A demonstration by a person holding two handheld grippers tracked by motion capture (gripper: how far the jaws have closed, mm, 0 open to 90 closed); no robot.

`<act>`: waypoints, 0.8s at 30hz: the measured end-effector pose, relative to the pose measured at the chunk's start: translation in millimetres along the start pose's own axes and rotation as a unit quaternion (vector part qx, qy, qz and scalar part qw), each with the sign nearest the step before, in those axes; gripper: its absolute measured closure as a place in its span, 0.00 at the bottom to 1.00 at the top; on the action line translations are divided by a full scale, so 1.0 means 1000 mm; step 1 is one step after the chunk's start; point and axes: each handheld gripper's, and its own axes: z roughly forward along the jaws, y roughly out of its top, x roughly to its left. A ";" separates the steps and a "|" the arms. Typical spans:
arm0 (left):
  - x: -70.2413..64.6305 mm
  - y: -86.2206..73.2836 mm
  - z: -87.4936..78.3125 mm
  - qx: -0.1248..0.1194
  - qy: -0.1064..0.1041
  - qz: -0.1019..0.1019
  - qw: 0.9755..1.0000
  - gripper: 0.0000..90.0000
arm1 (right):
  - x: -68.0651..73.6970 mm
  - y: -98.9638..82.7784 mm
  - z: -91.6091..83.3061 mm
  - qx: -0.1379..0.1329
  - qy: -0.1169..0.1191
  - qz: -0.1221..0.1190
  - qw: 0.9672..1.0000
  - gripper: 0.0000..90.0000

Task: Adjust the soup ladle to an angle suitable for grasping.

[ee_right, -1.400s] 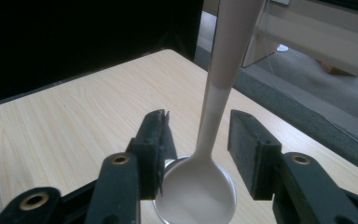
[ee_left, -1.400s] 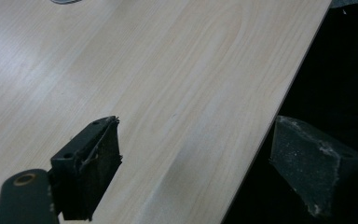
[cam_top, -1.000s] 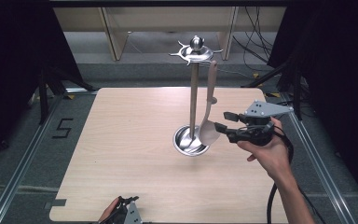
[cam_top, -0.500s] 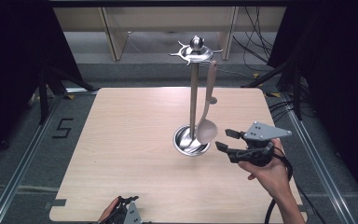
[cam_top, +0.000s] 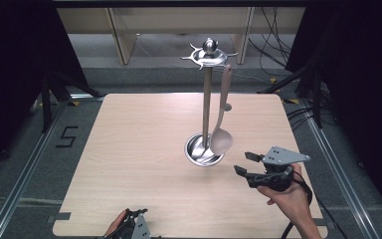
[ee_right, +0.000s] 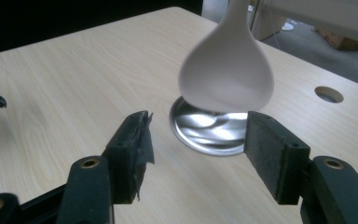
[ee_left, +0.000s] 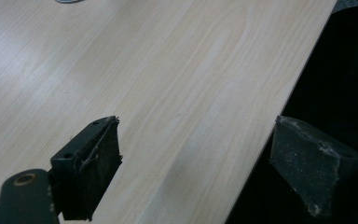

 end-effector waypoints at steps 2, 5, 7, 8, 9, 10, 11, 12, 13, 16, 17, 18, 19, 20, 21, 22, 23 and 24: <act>0.000 0.000 0.001 -0.002 0.006 0.000 1.000 0.17 | 0.000 -0.005 0.001 0.007 -0.002 0.002 1.000 0.44; 0.000 0.000 0.000 -0.001 0.001 0.001 1.000 0.16 | -0.002 -0.013 0.005 0.011 -0.005 -0.013 1.000 0.42; -0.001 0.002 0.001 -0.006 0.005 0.001 1.000 0.17 | 0.000 -0.018 0.006 0.025 -0.005 0.008 1.000 0.41; -0.001 0.003 0.001 -0.004 0.004 0.004 1.000 0.17 | -0.002 -0.020 0.007 0.022 -0.006 -0.005 1.000 0.40; -0.001 0.003 0.001 -0.004 0.004 0.004 1.000 0.17 | -0.002 -0.020 0.007 0.022 -0.006 -0.005 1.000 0.40; -0.001 0.003 0.002 -0.003 0.002 0.003 1.000 0.17 | -0.001 -0.026 0.009 0.035 -0.013 0.003 0.999 0.39; -0.001 0.003 0.002 -0.002 0.002 0.002 1.000 0.17 | -0.001 -0.028 0.009 0.039 -0.012 0.007 0.999 0.39; -0.001 0.002 0.003 -0.001 0.003 0.002 1.000 0.17 | -0.003 -0.030 0.010 0.040 -0.010 0.000 0.999 0.38; -0.001 0.002 0.003 0.000 0.004 0.001 1.000 0.17 | -0.004 -0.033 0.010 0.043 -0.010 -0.001 0.999 0.38; 0.000 0.002 0.003 0.000 0.006 0.001 1.000 0.17 | -0.004 -0.039 0.010 0.054 -0.009 0.003 0.998 0.38; 0.001 0.002 0.002 -0.001 0.005 0.000 1.000 0.17 | -0.004 -0.041 0.011 0.056 -0.008 0.003 0.998 0.37; 0.001 0.002 0.002 -0.002 0.005 -0.002 1.000 0.17 | -0.004 -0.046 0.009 0.060 -0.013 0.003 0.998 0.37; 0.001 0.002 0.002 0.000 0.007 0.000 1.000 0.17 | -0.004 -0.047 0.008 0.064 -0.011 0.004 0.998 0.37; 0.000 0.002 0.002 0.000 -0.006 0.000 1.000 0.17 | -0.002 -0.049 0.007 0.064 -0.009 0.010 0.998 0.37; 0.000 0.002 0.002 0.000 0.004 0.001 1.000 0.17 | -0.002 -0.051 0.006 0.062 -0.011 0.006 0.998 0.37; -0.001 0.002 0.002 -0.002 0.005 0.002 1.000 0.17 | -0.002 -0.053 0.004 0.066 -0.009 0.010 0.998 0.37; -0.001 0.002 0.002 -0.002 0.005 0.002 1.000 0.17 | -0.002 -0.053 0.004 0.066 -0.009 0.010 0.998 0.37; -0.001 0.002 0.002 0.000 -0.001 0.001 1.000 0.17 | -0.001 -0.058 0.001 0.072 -0.012 0.013 0.997 0.36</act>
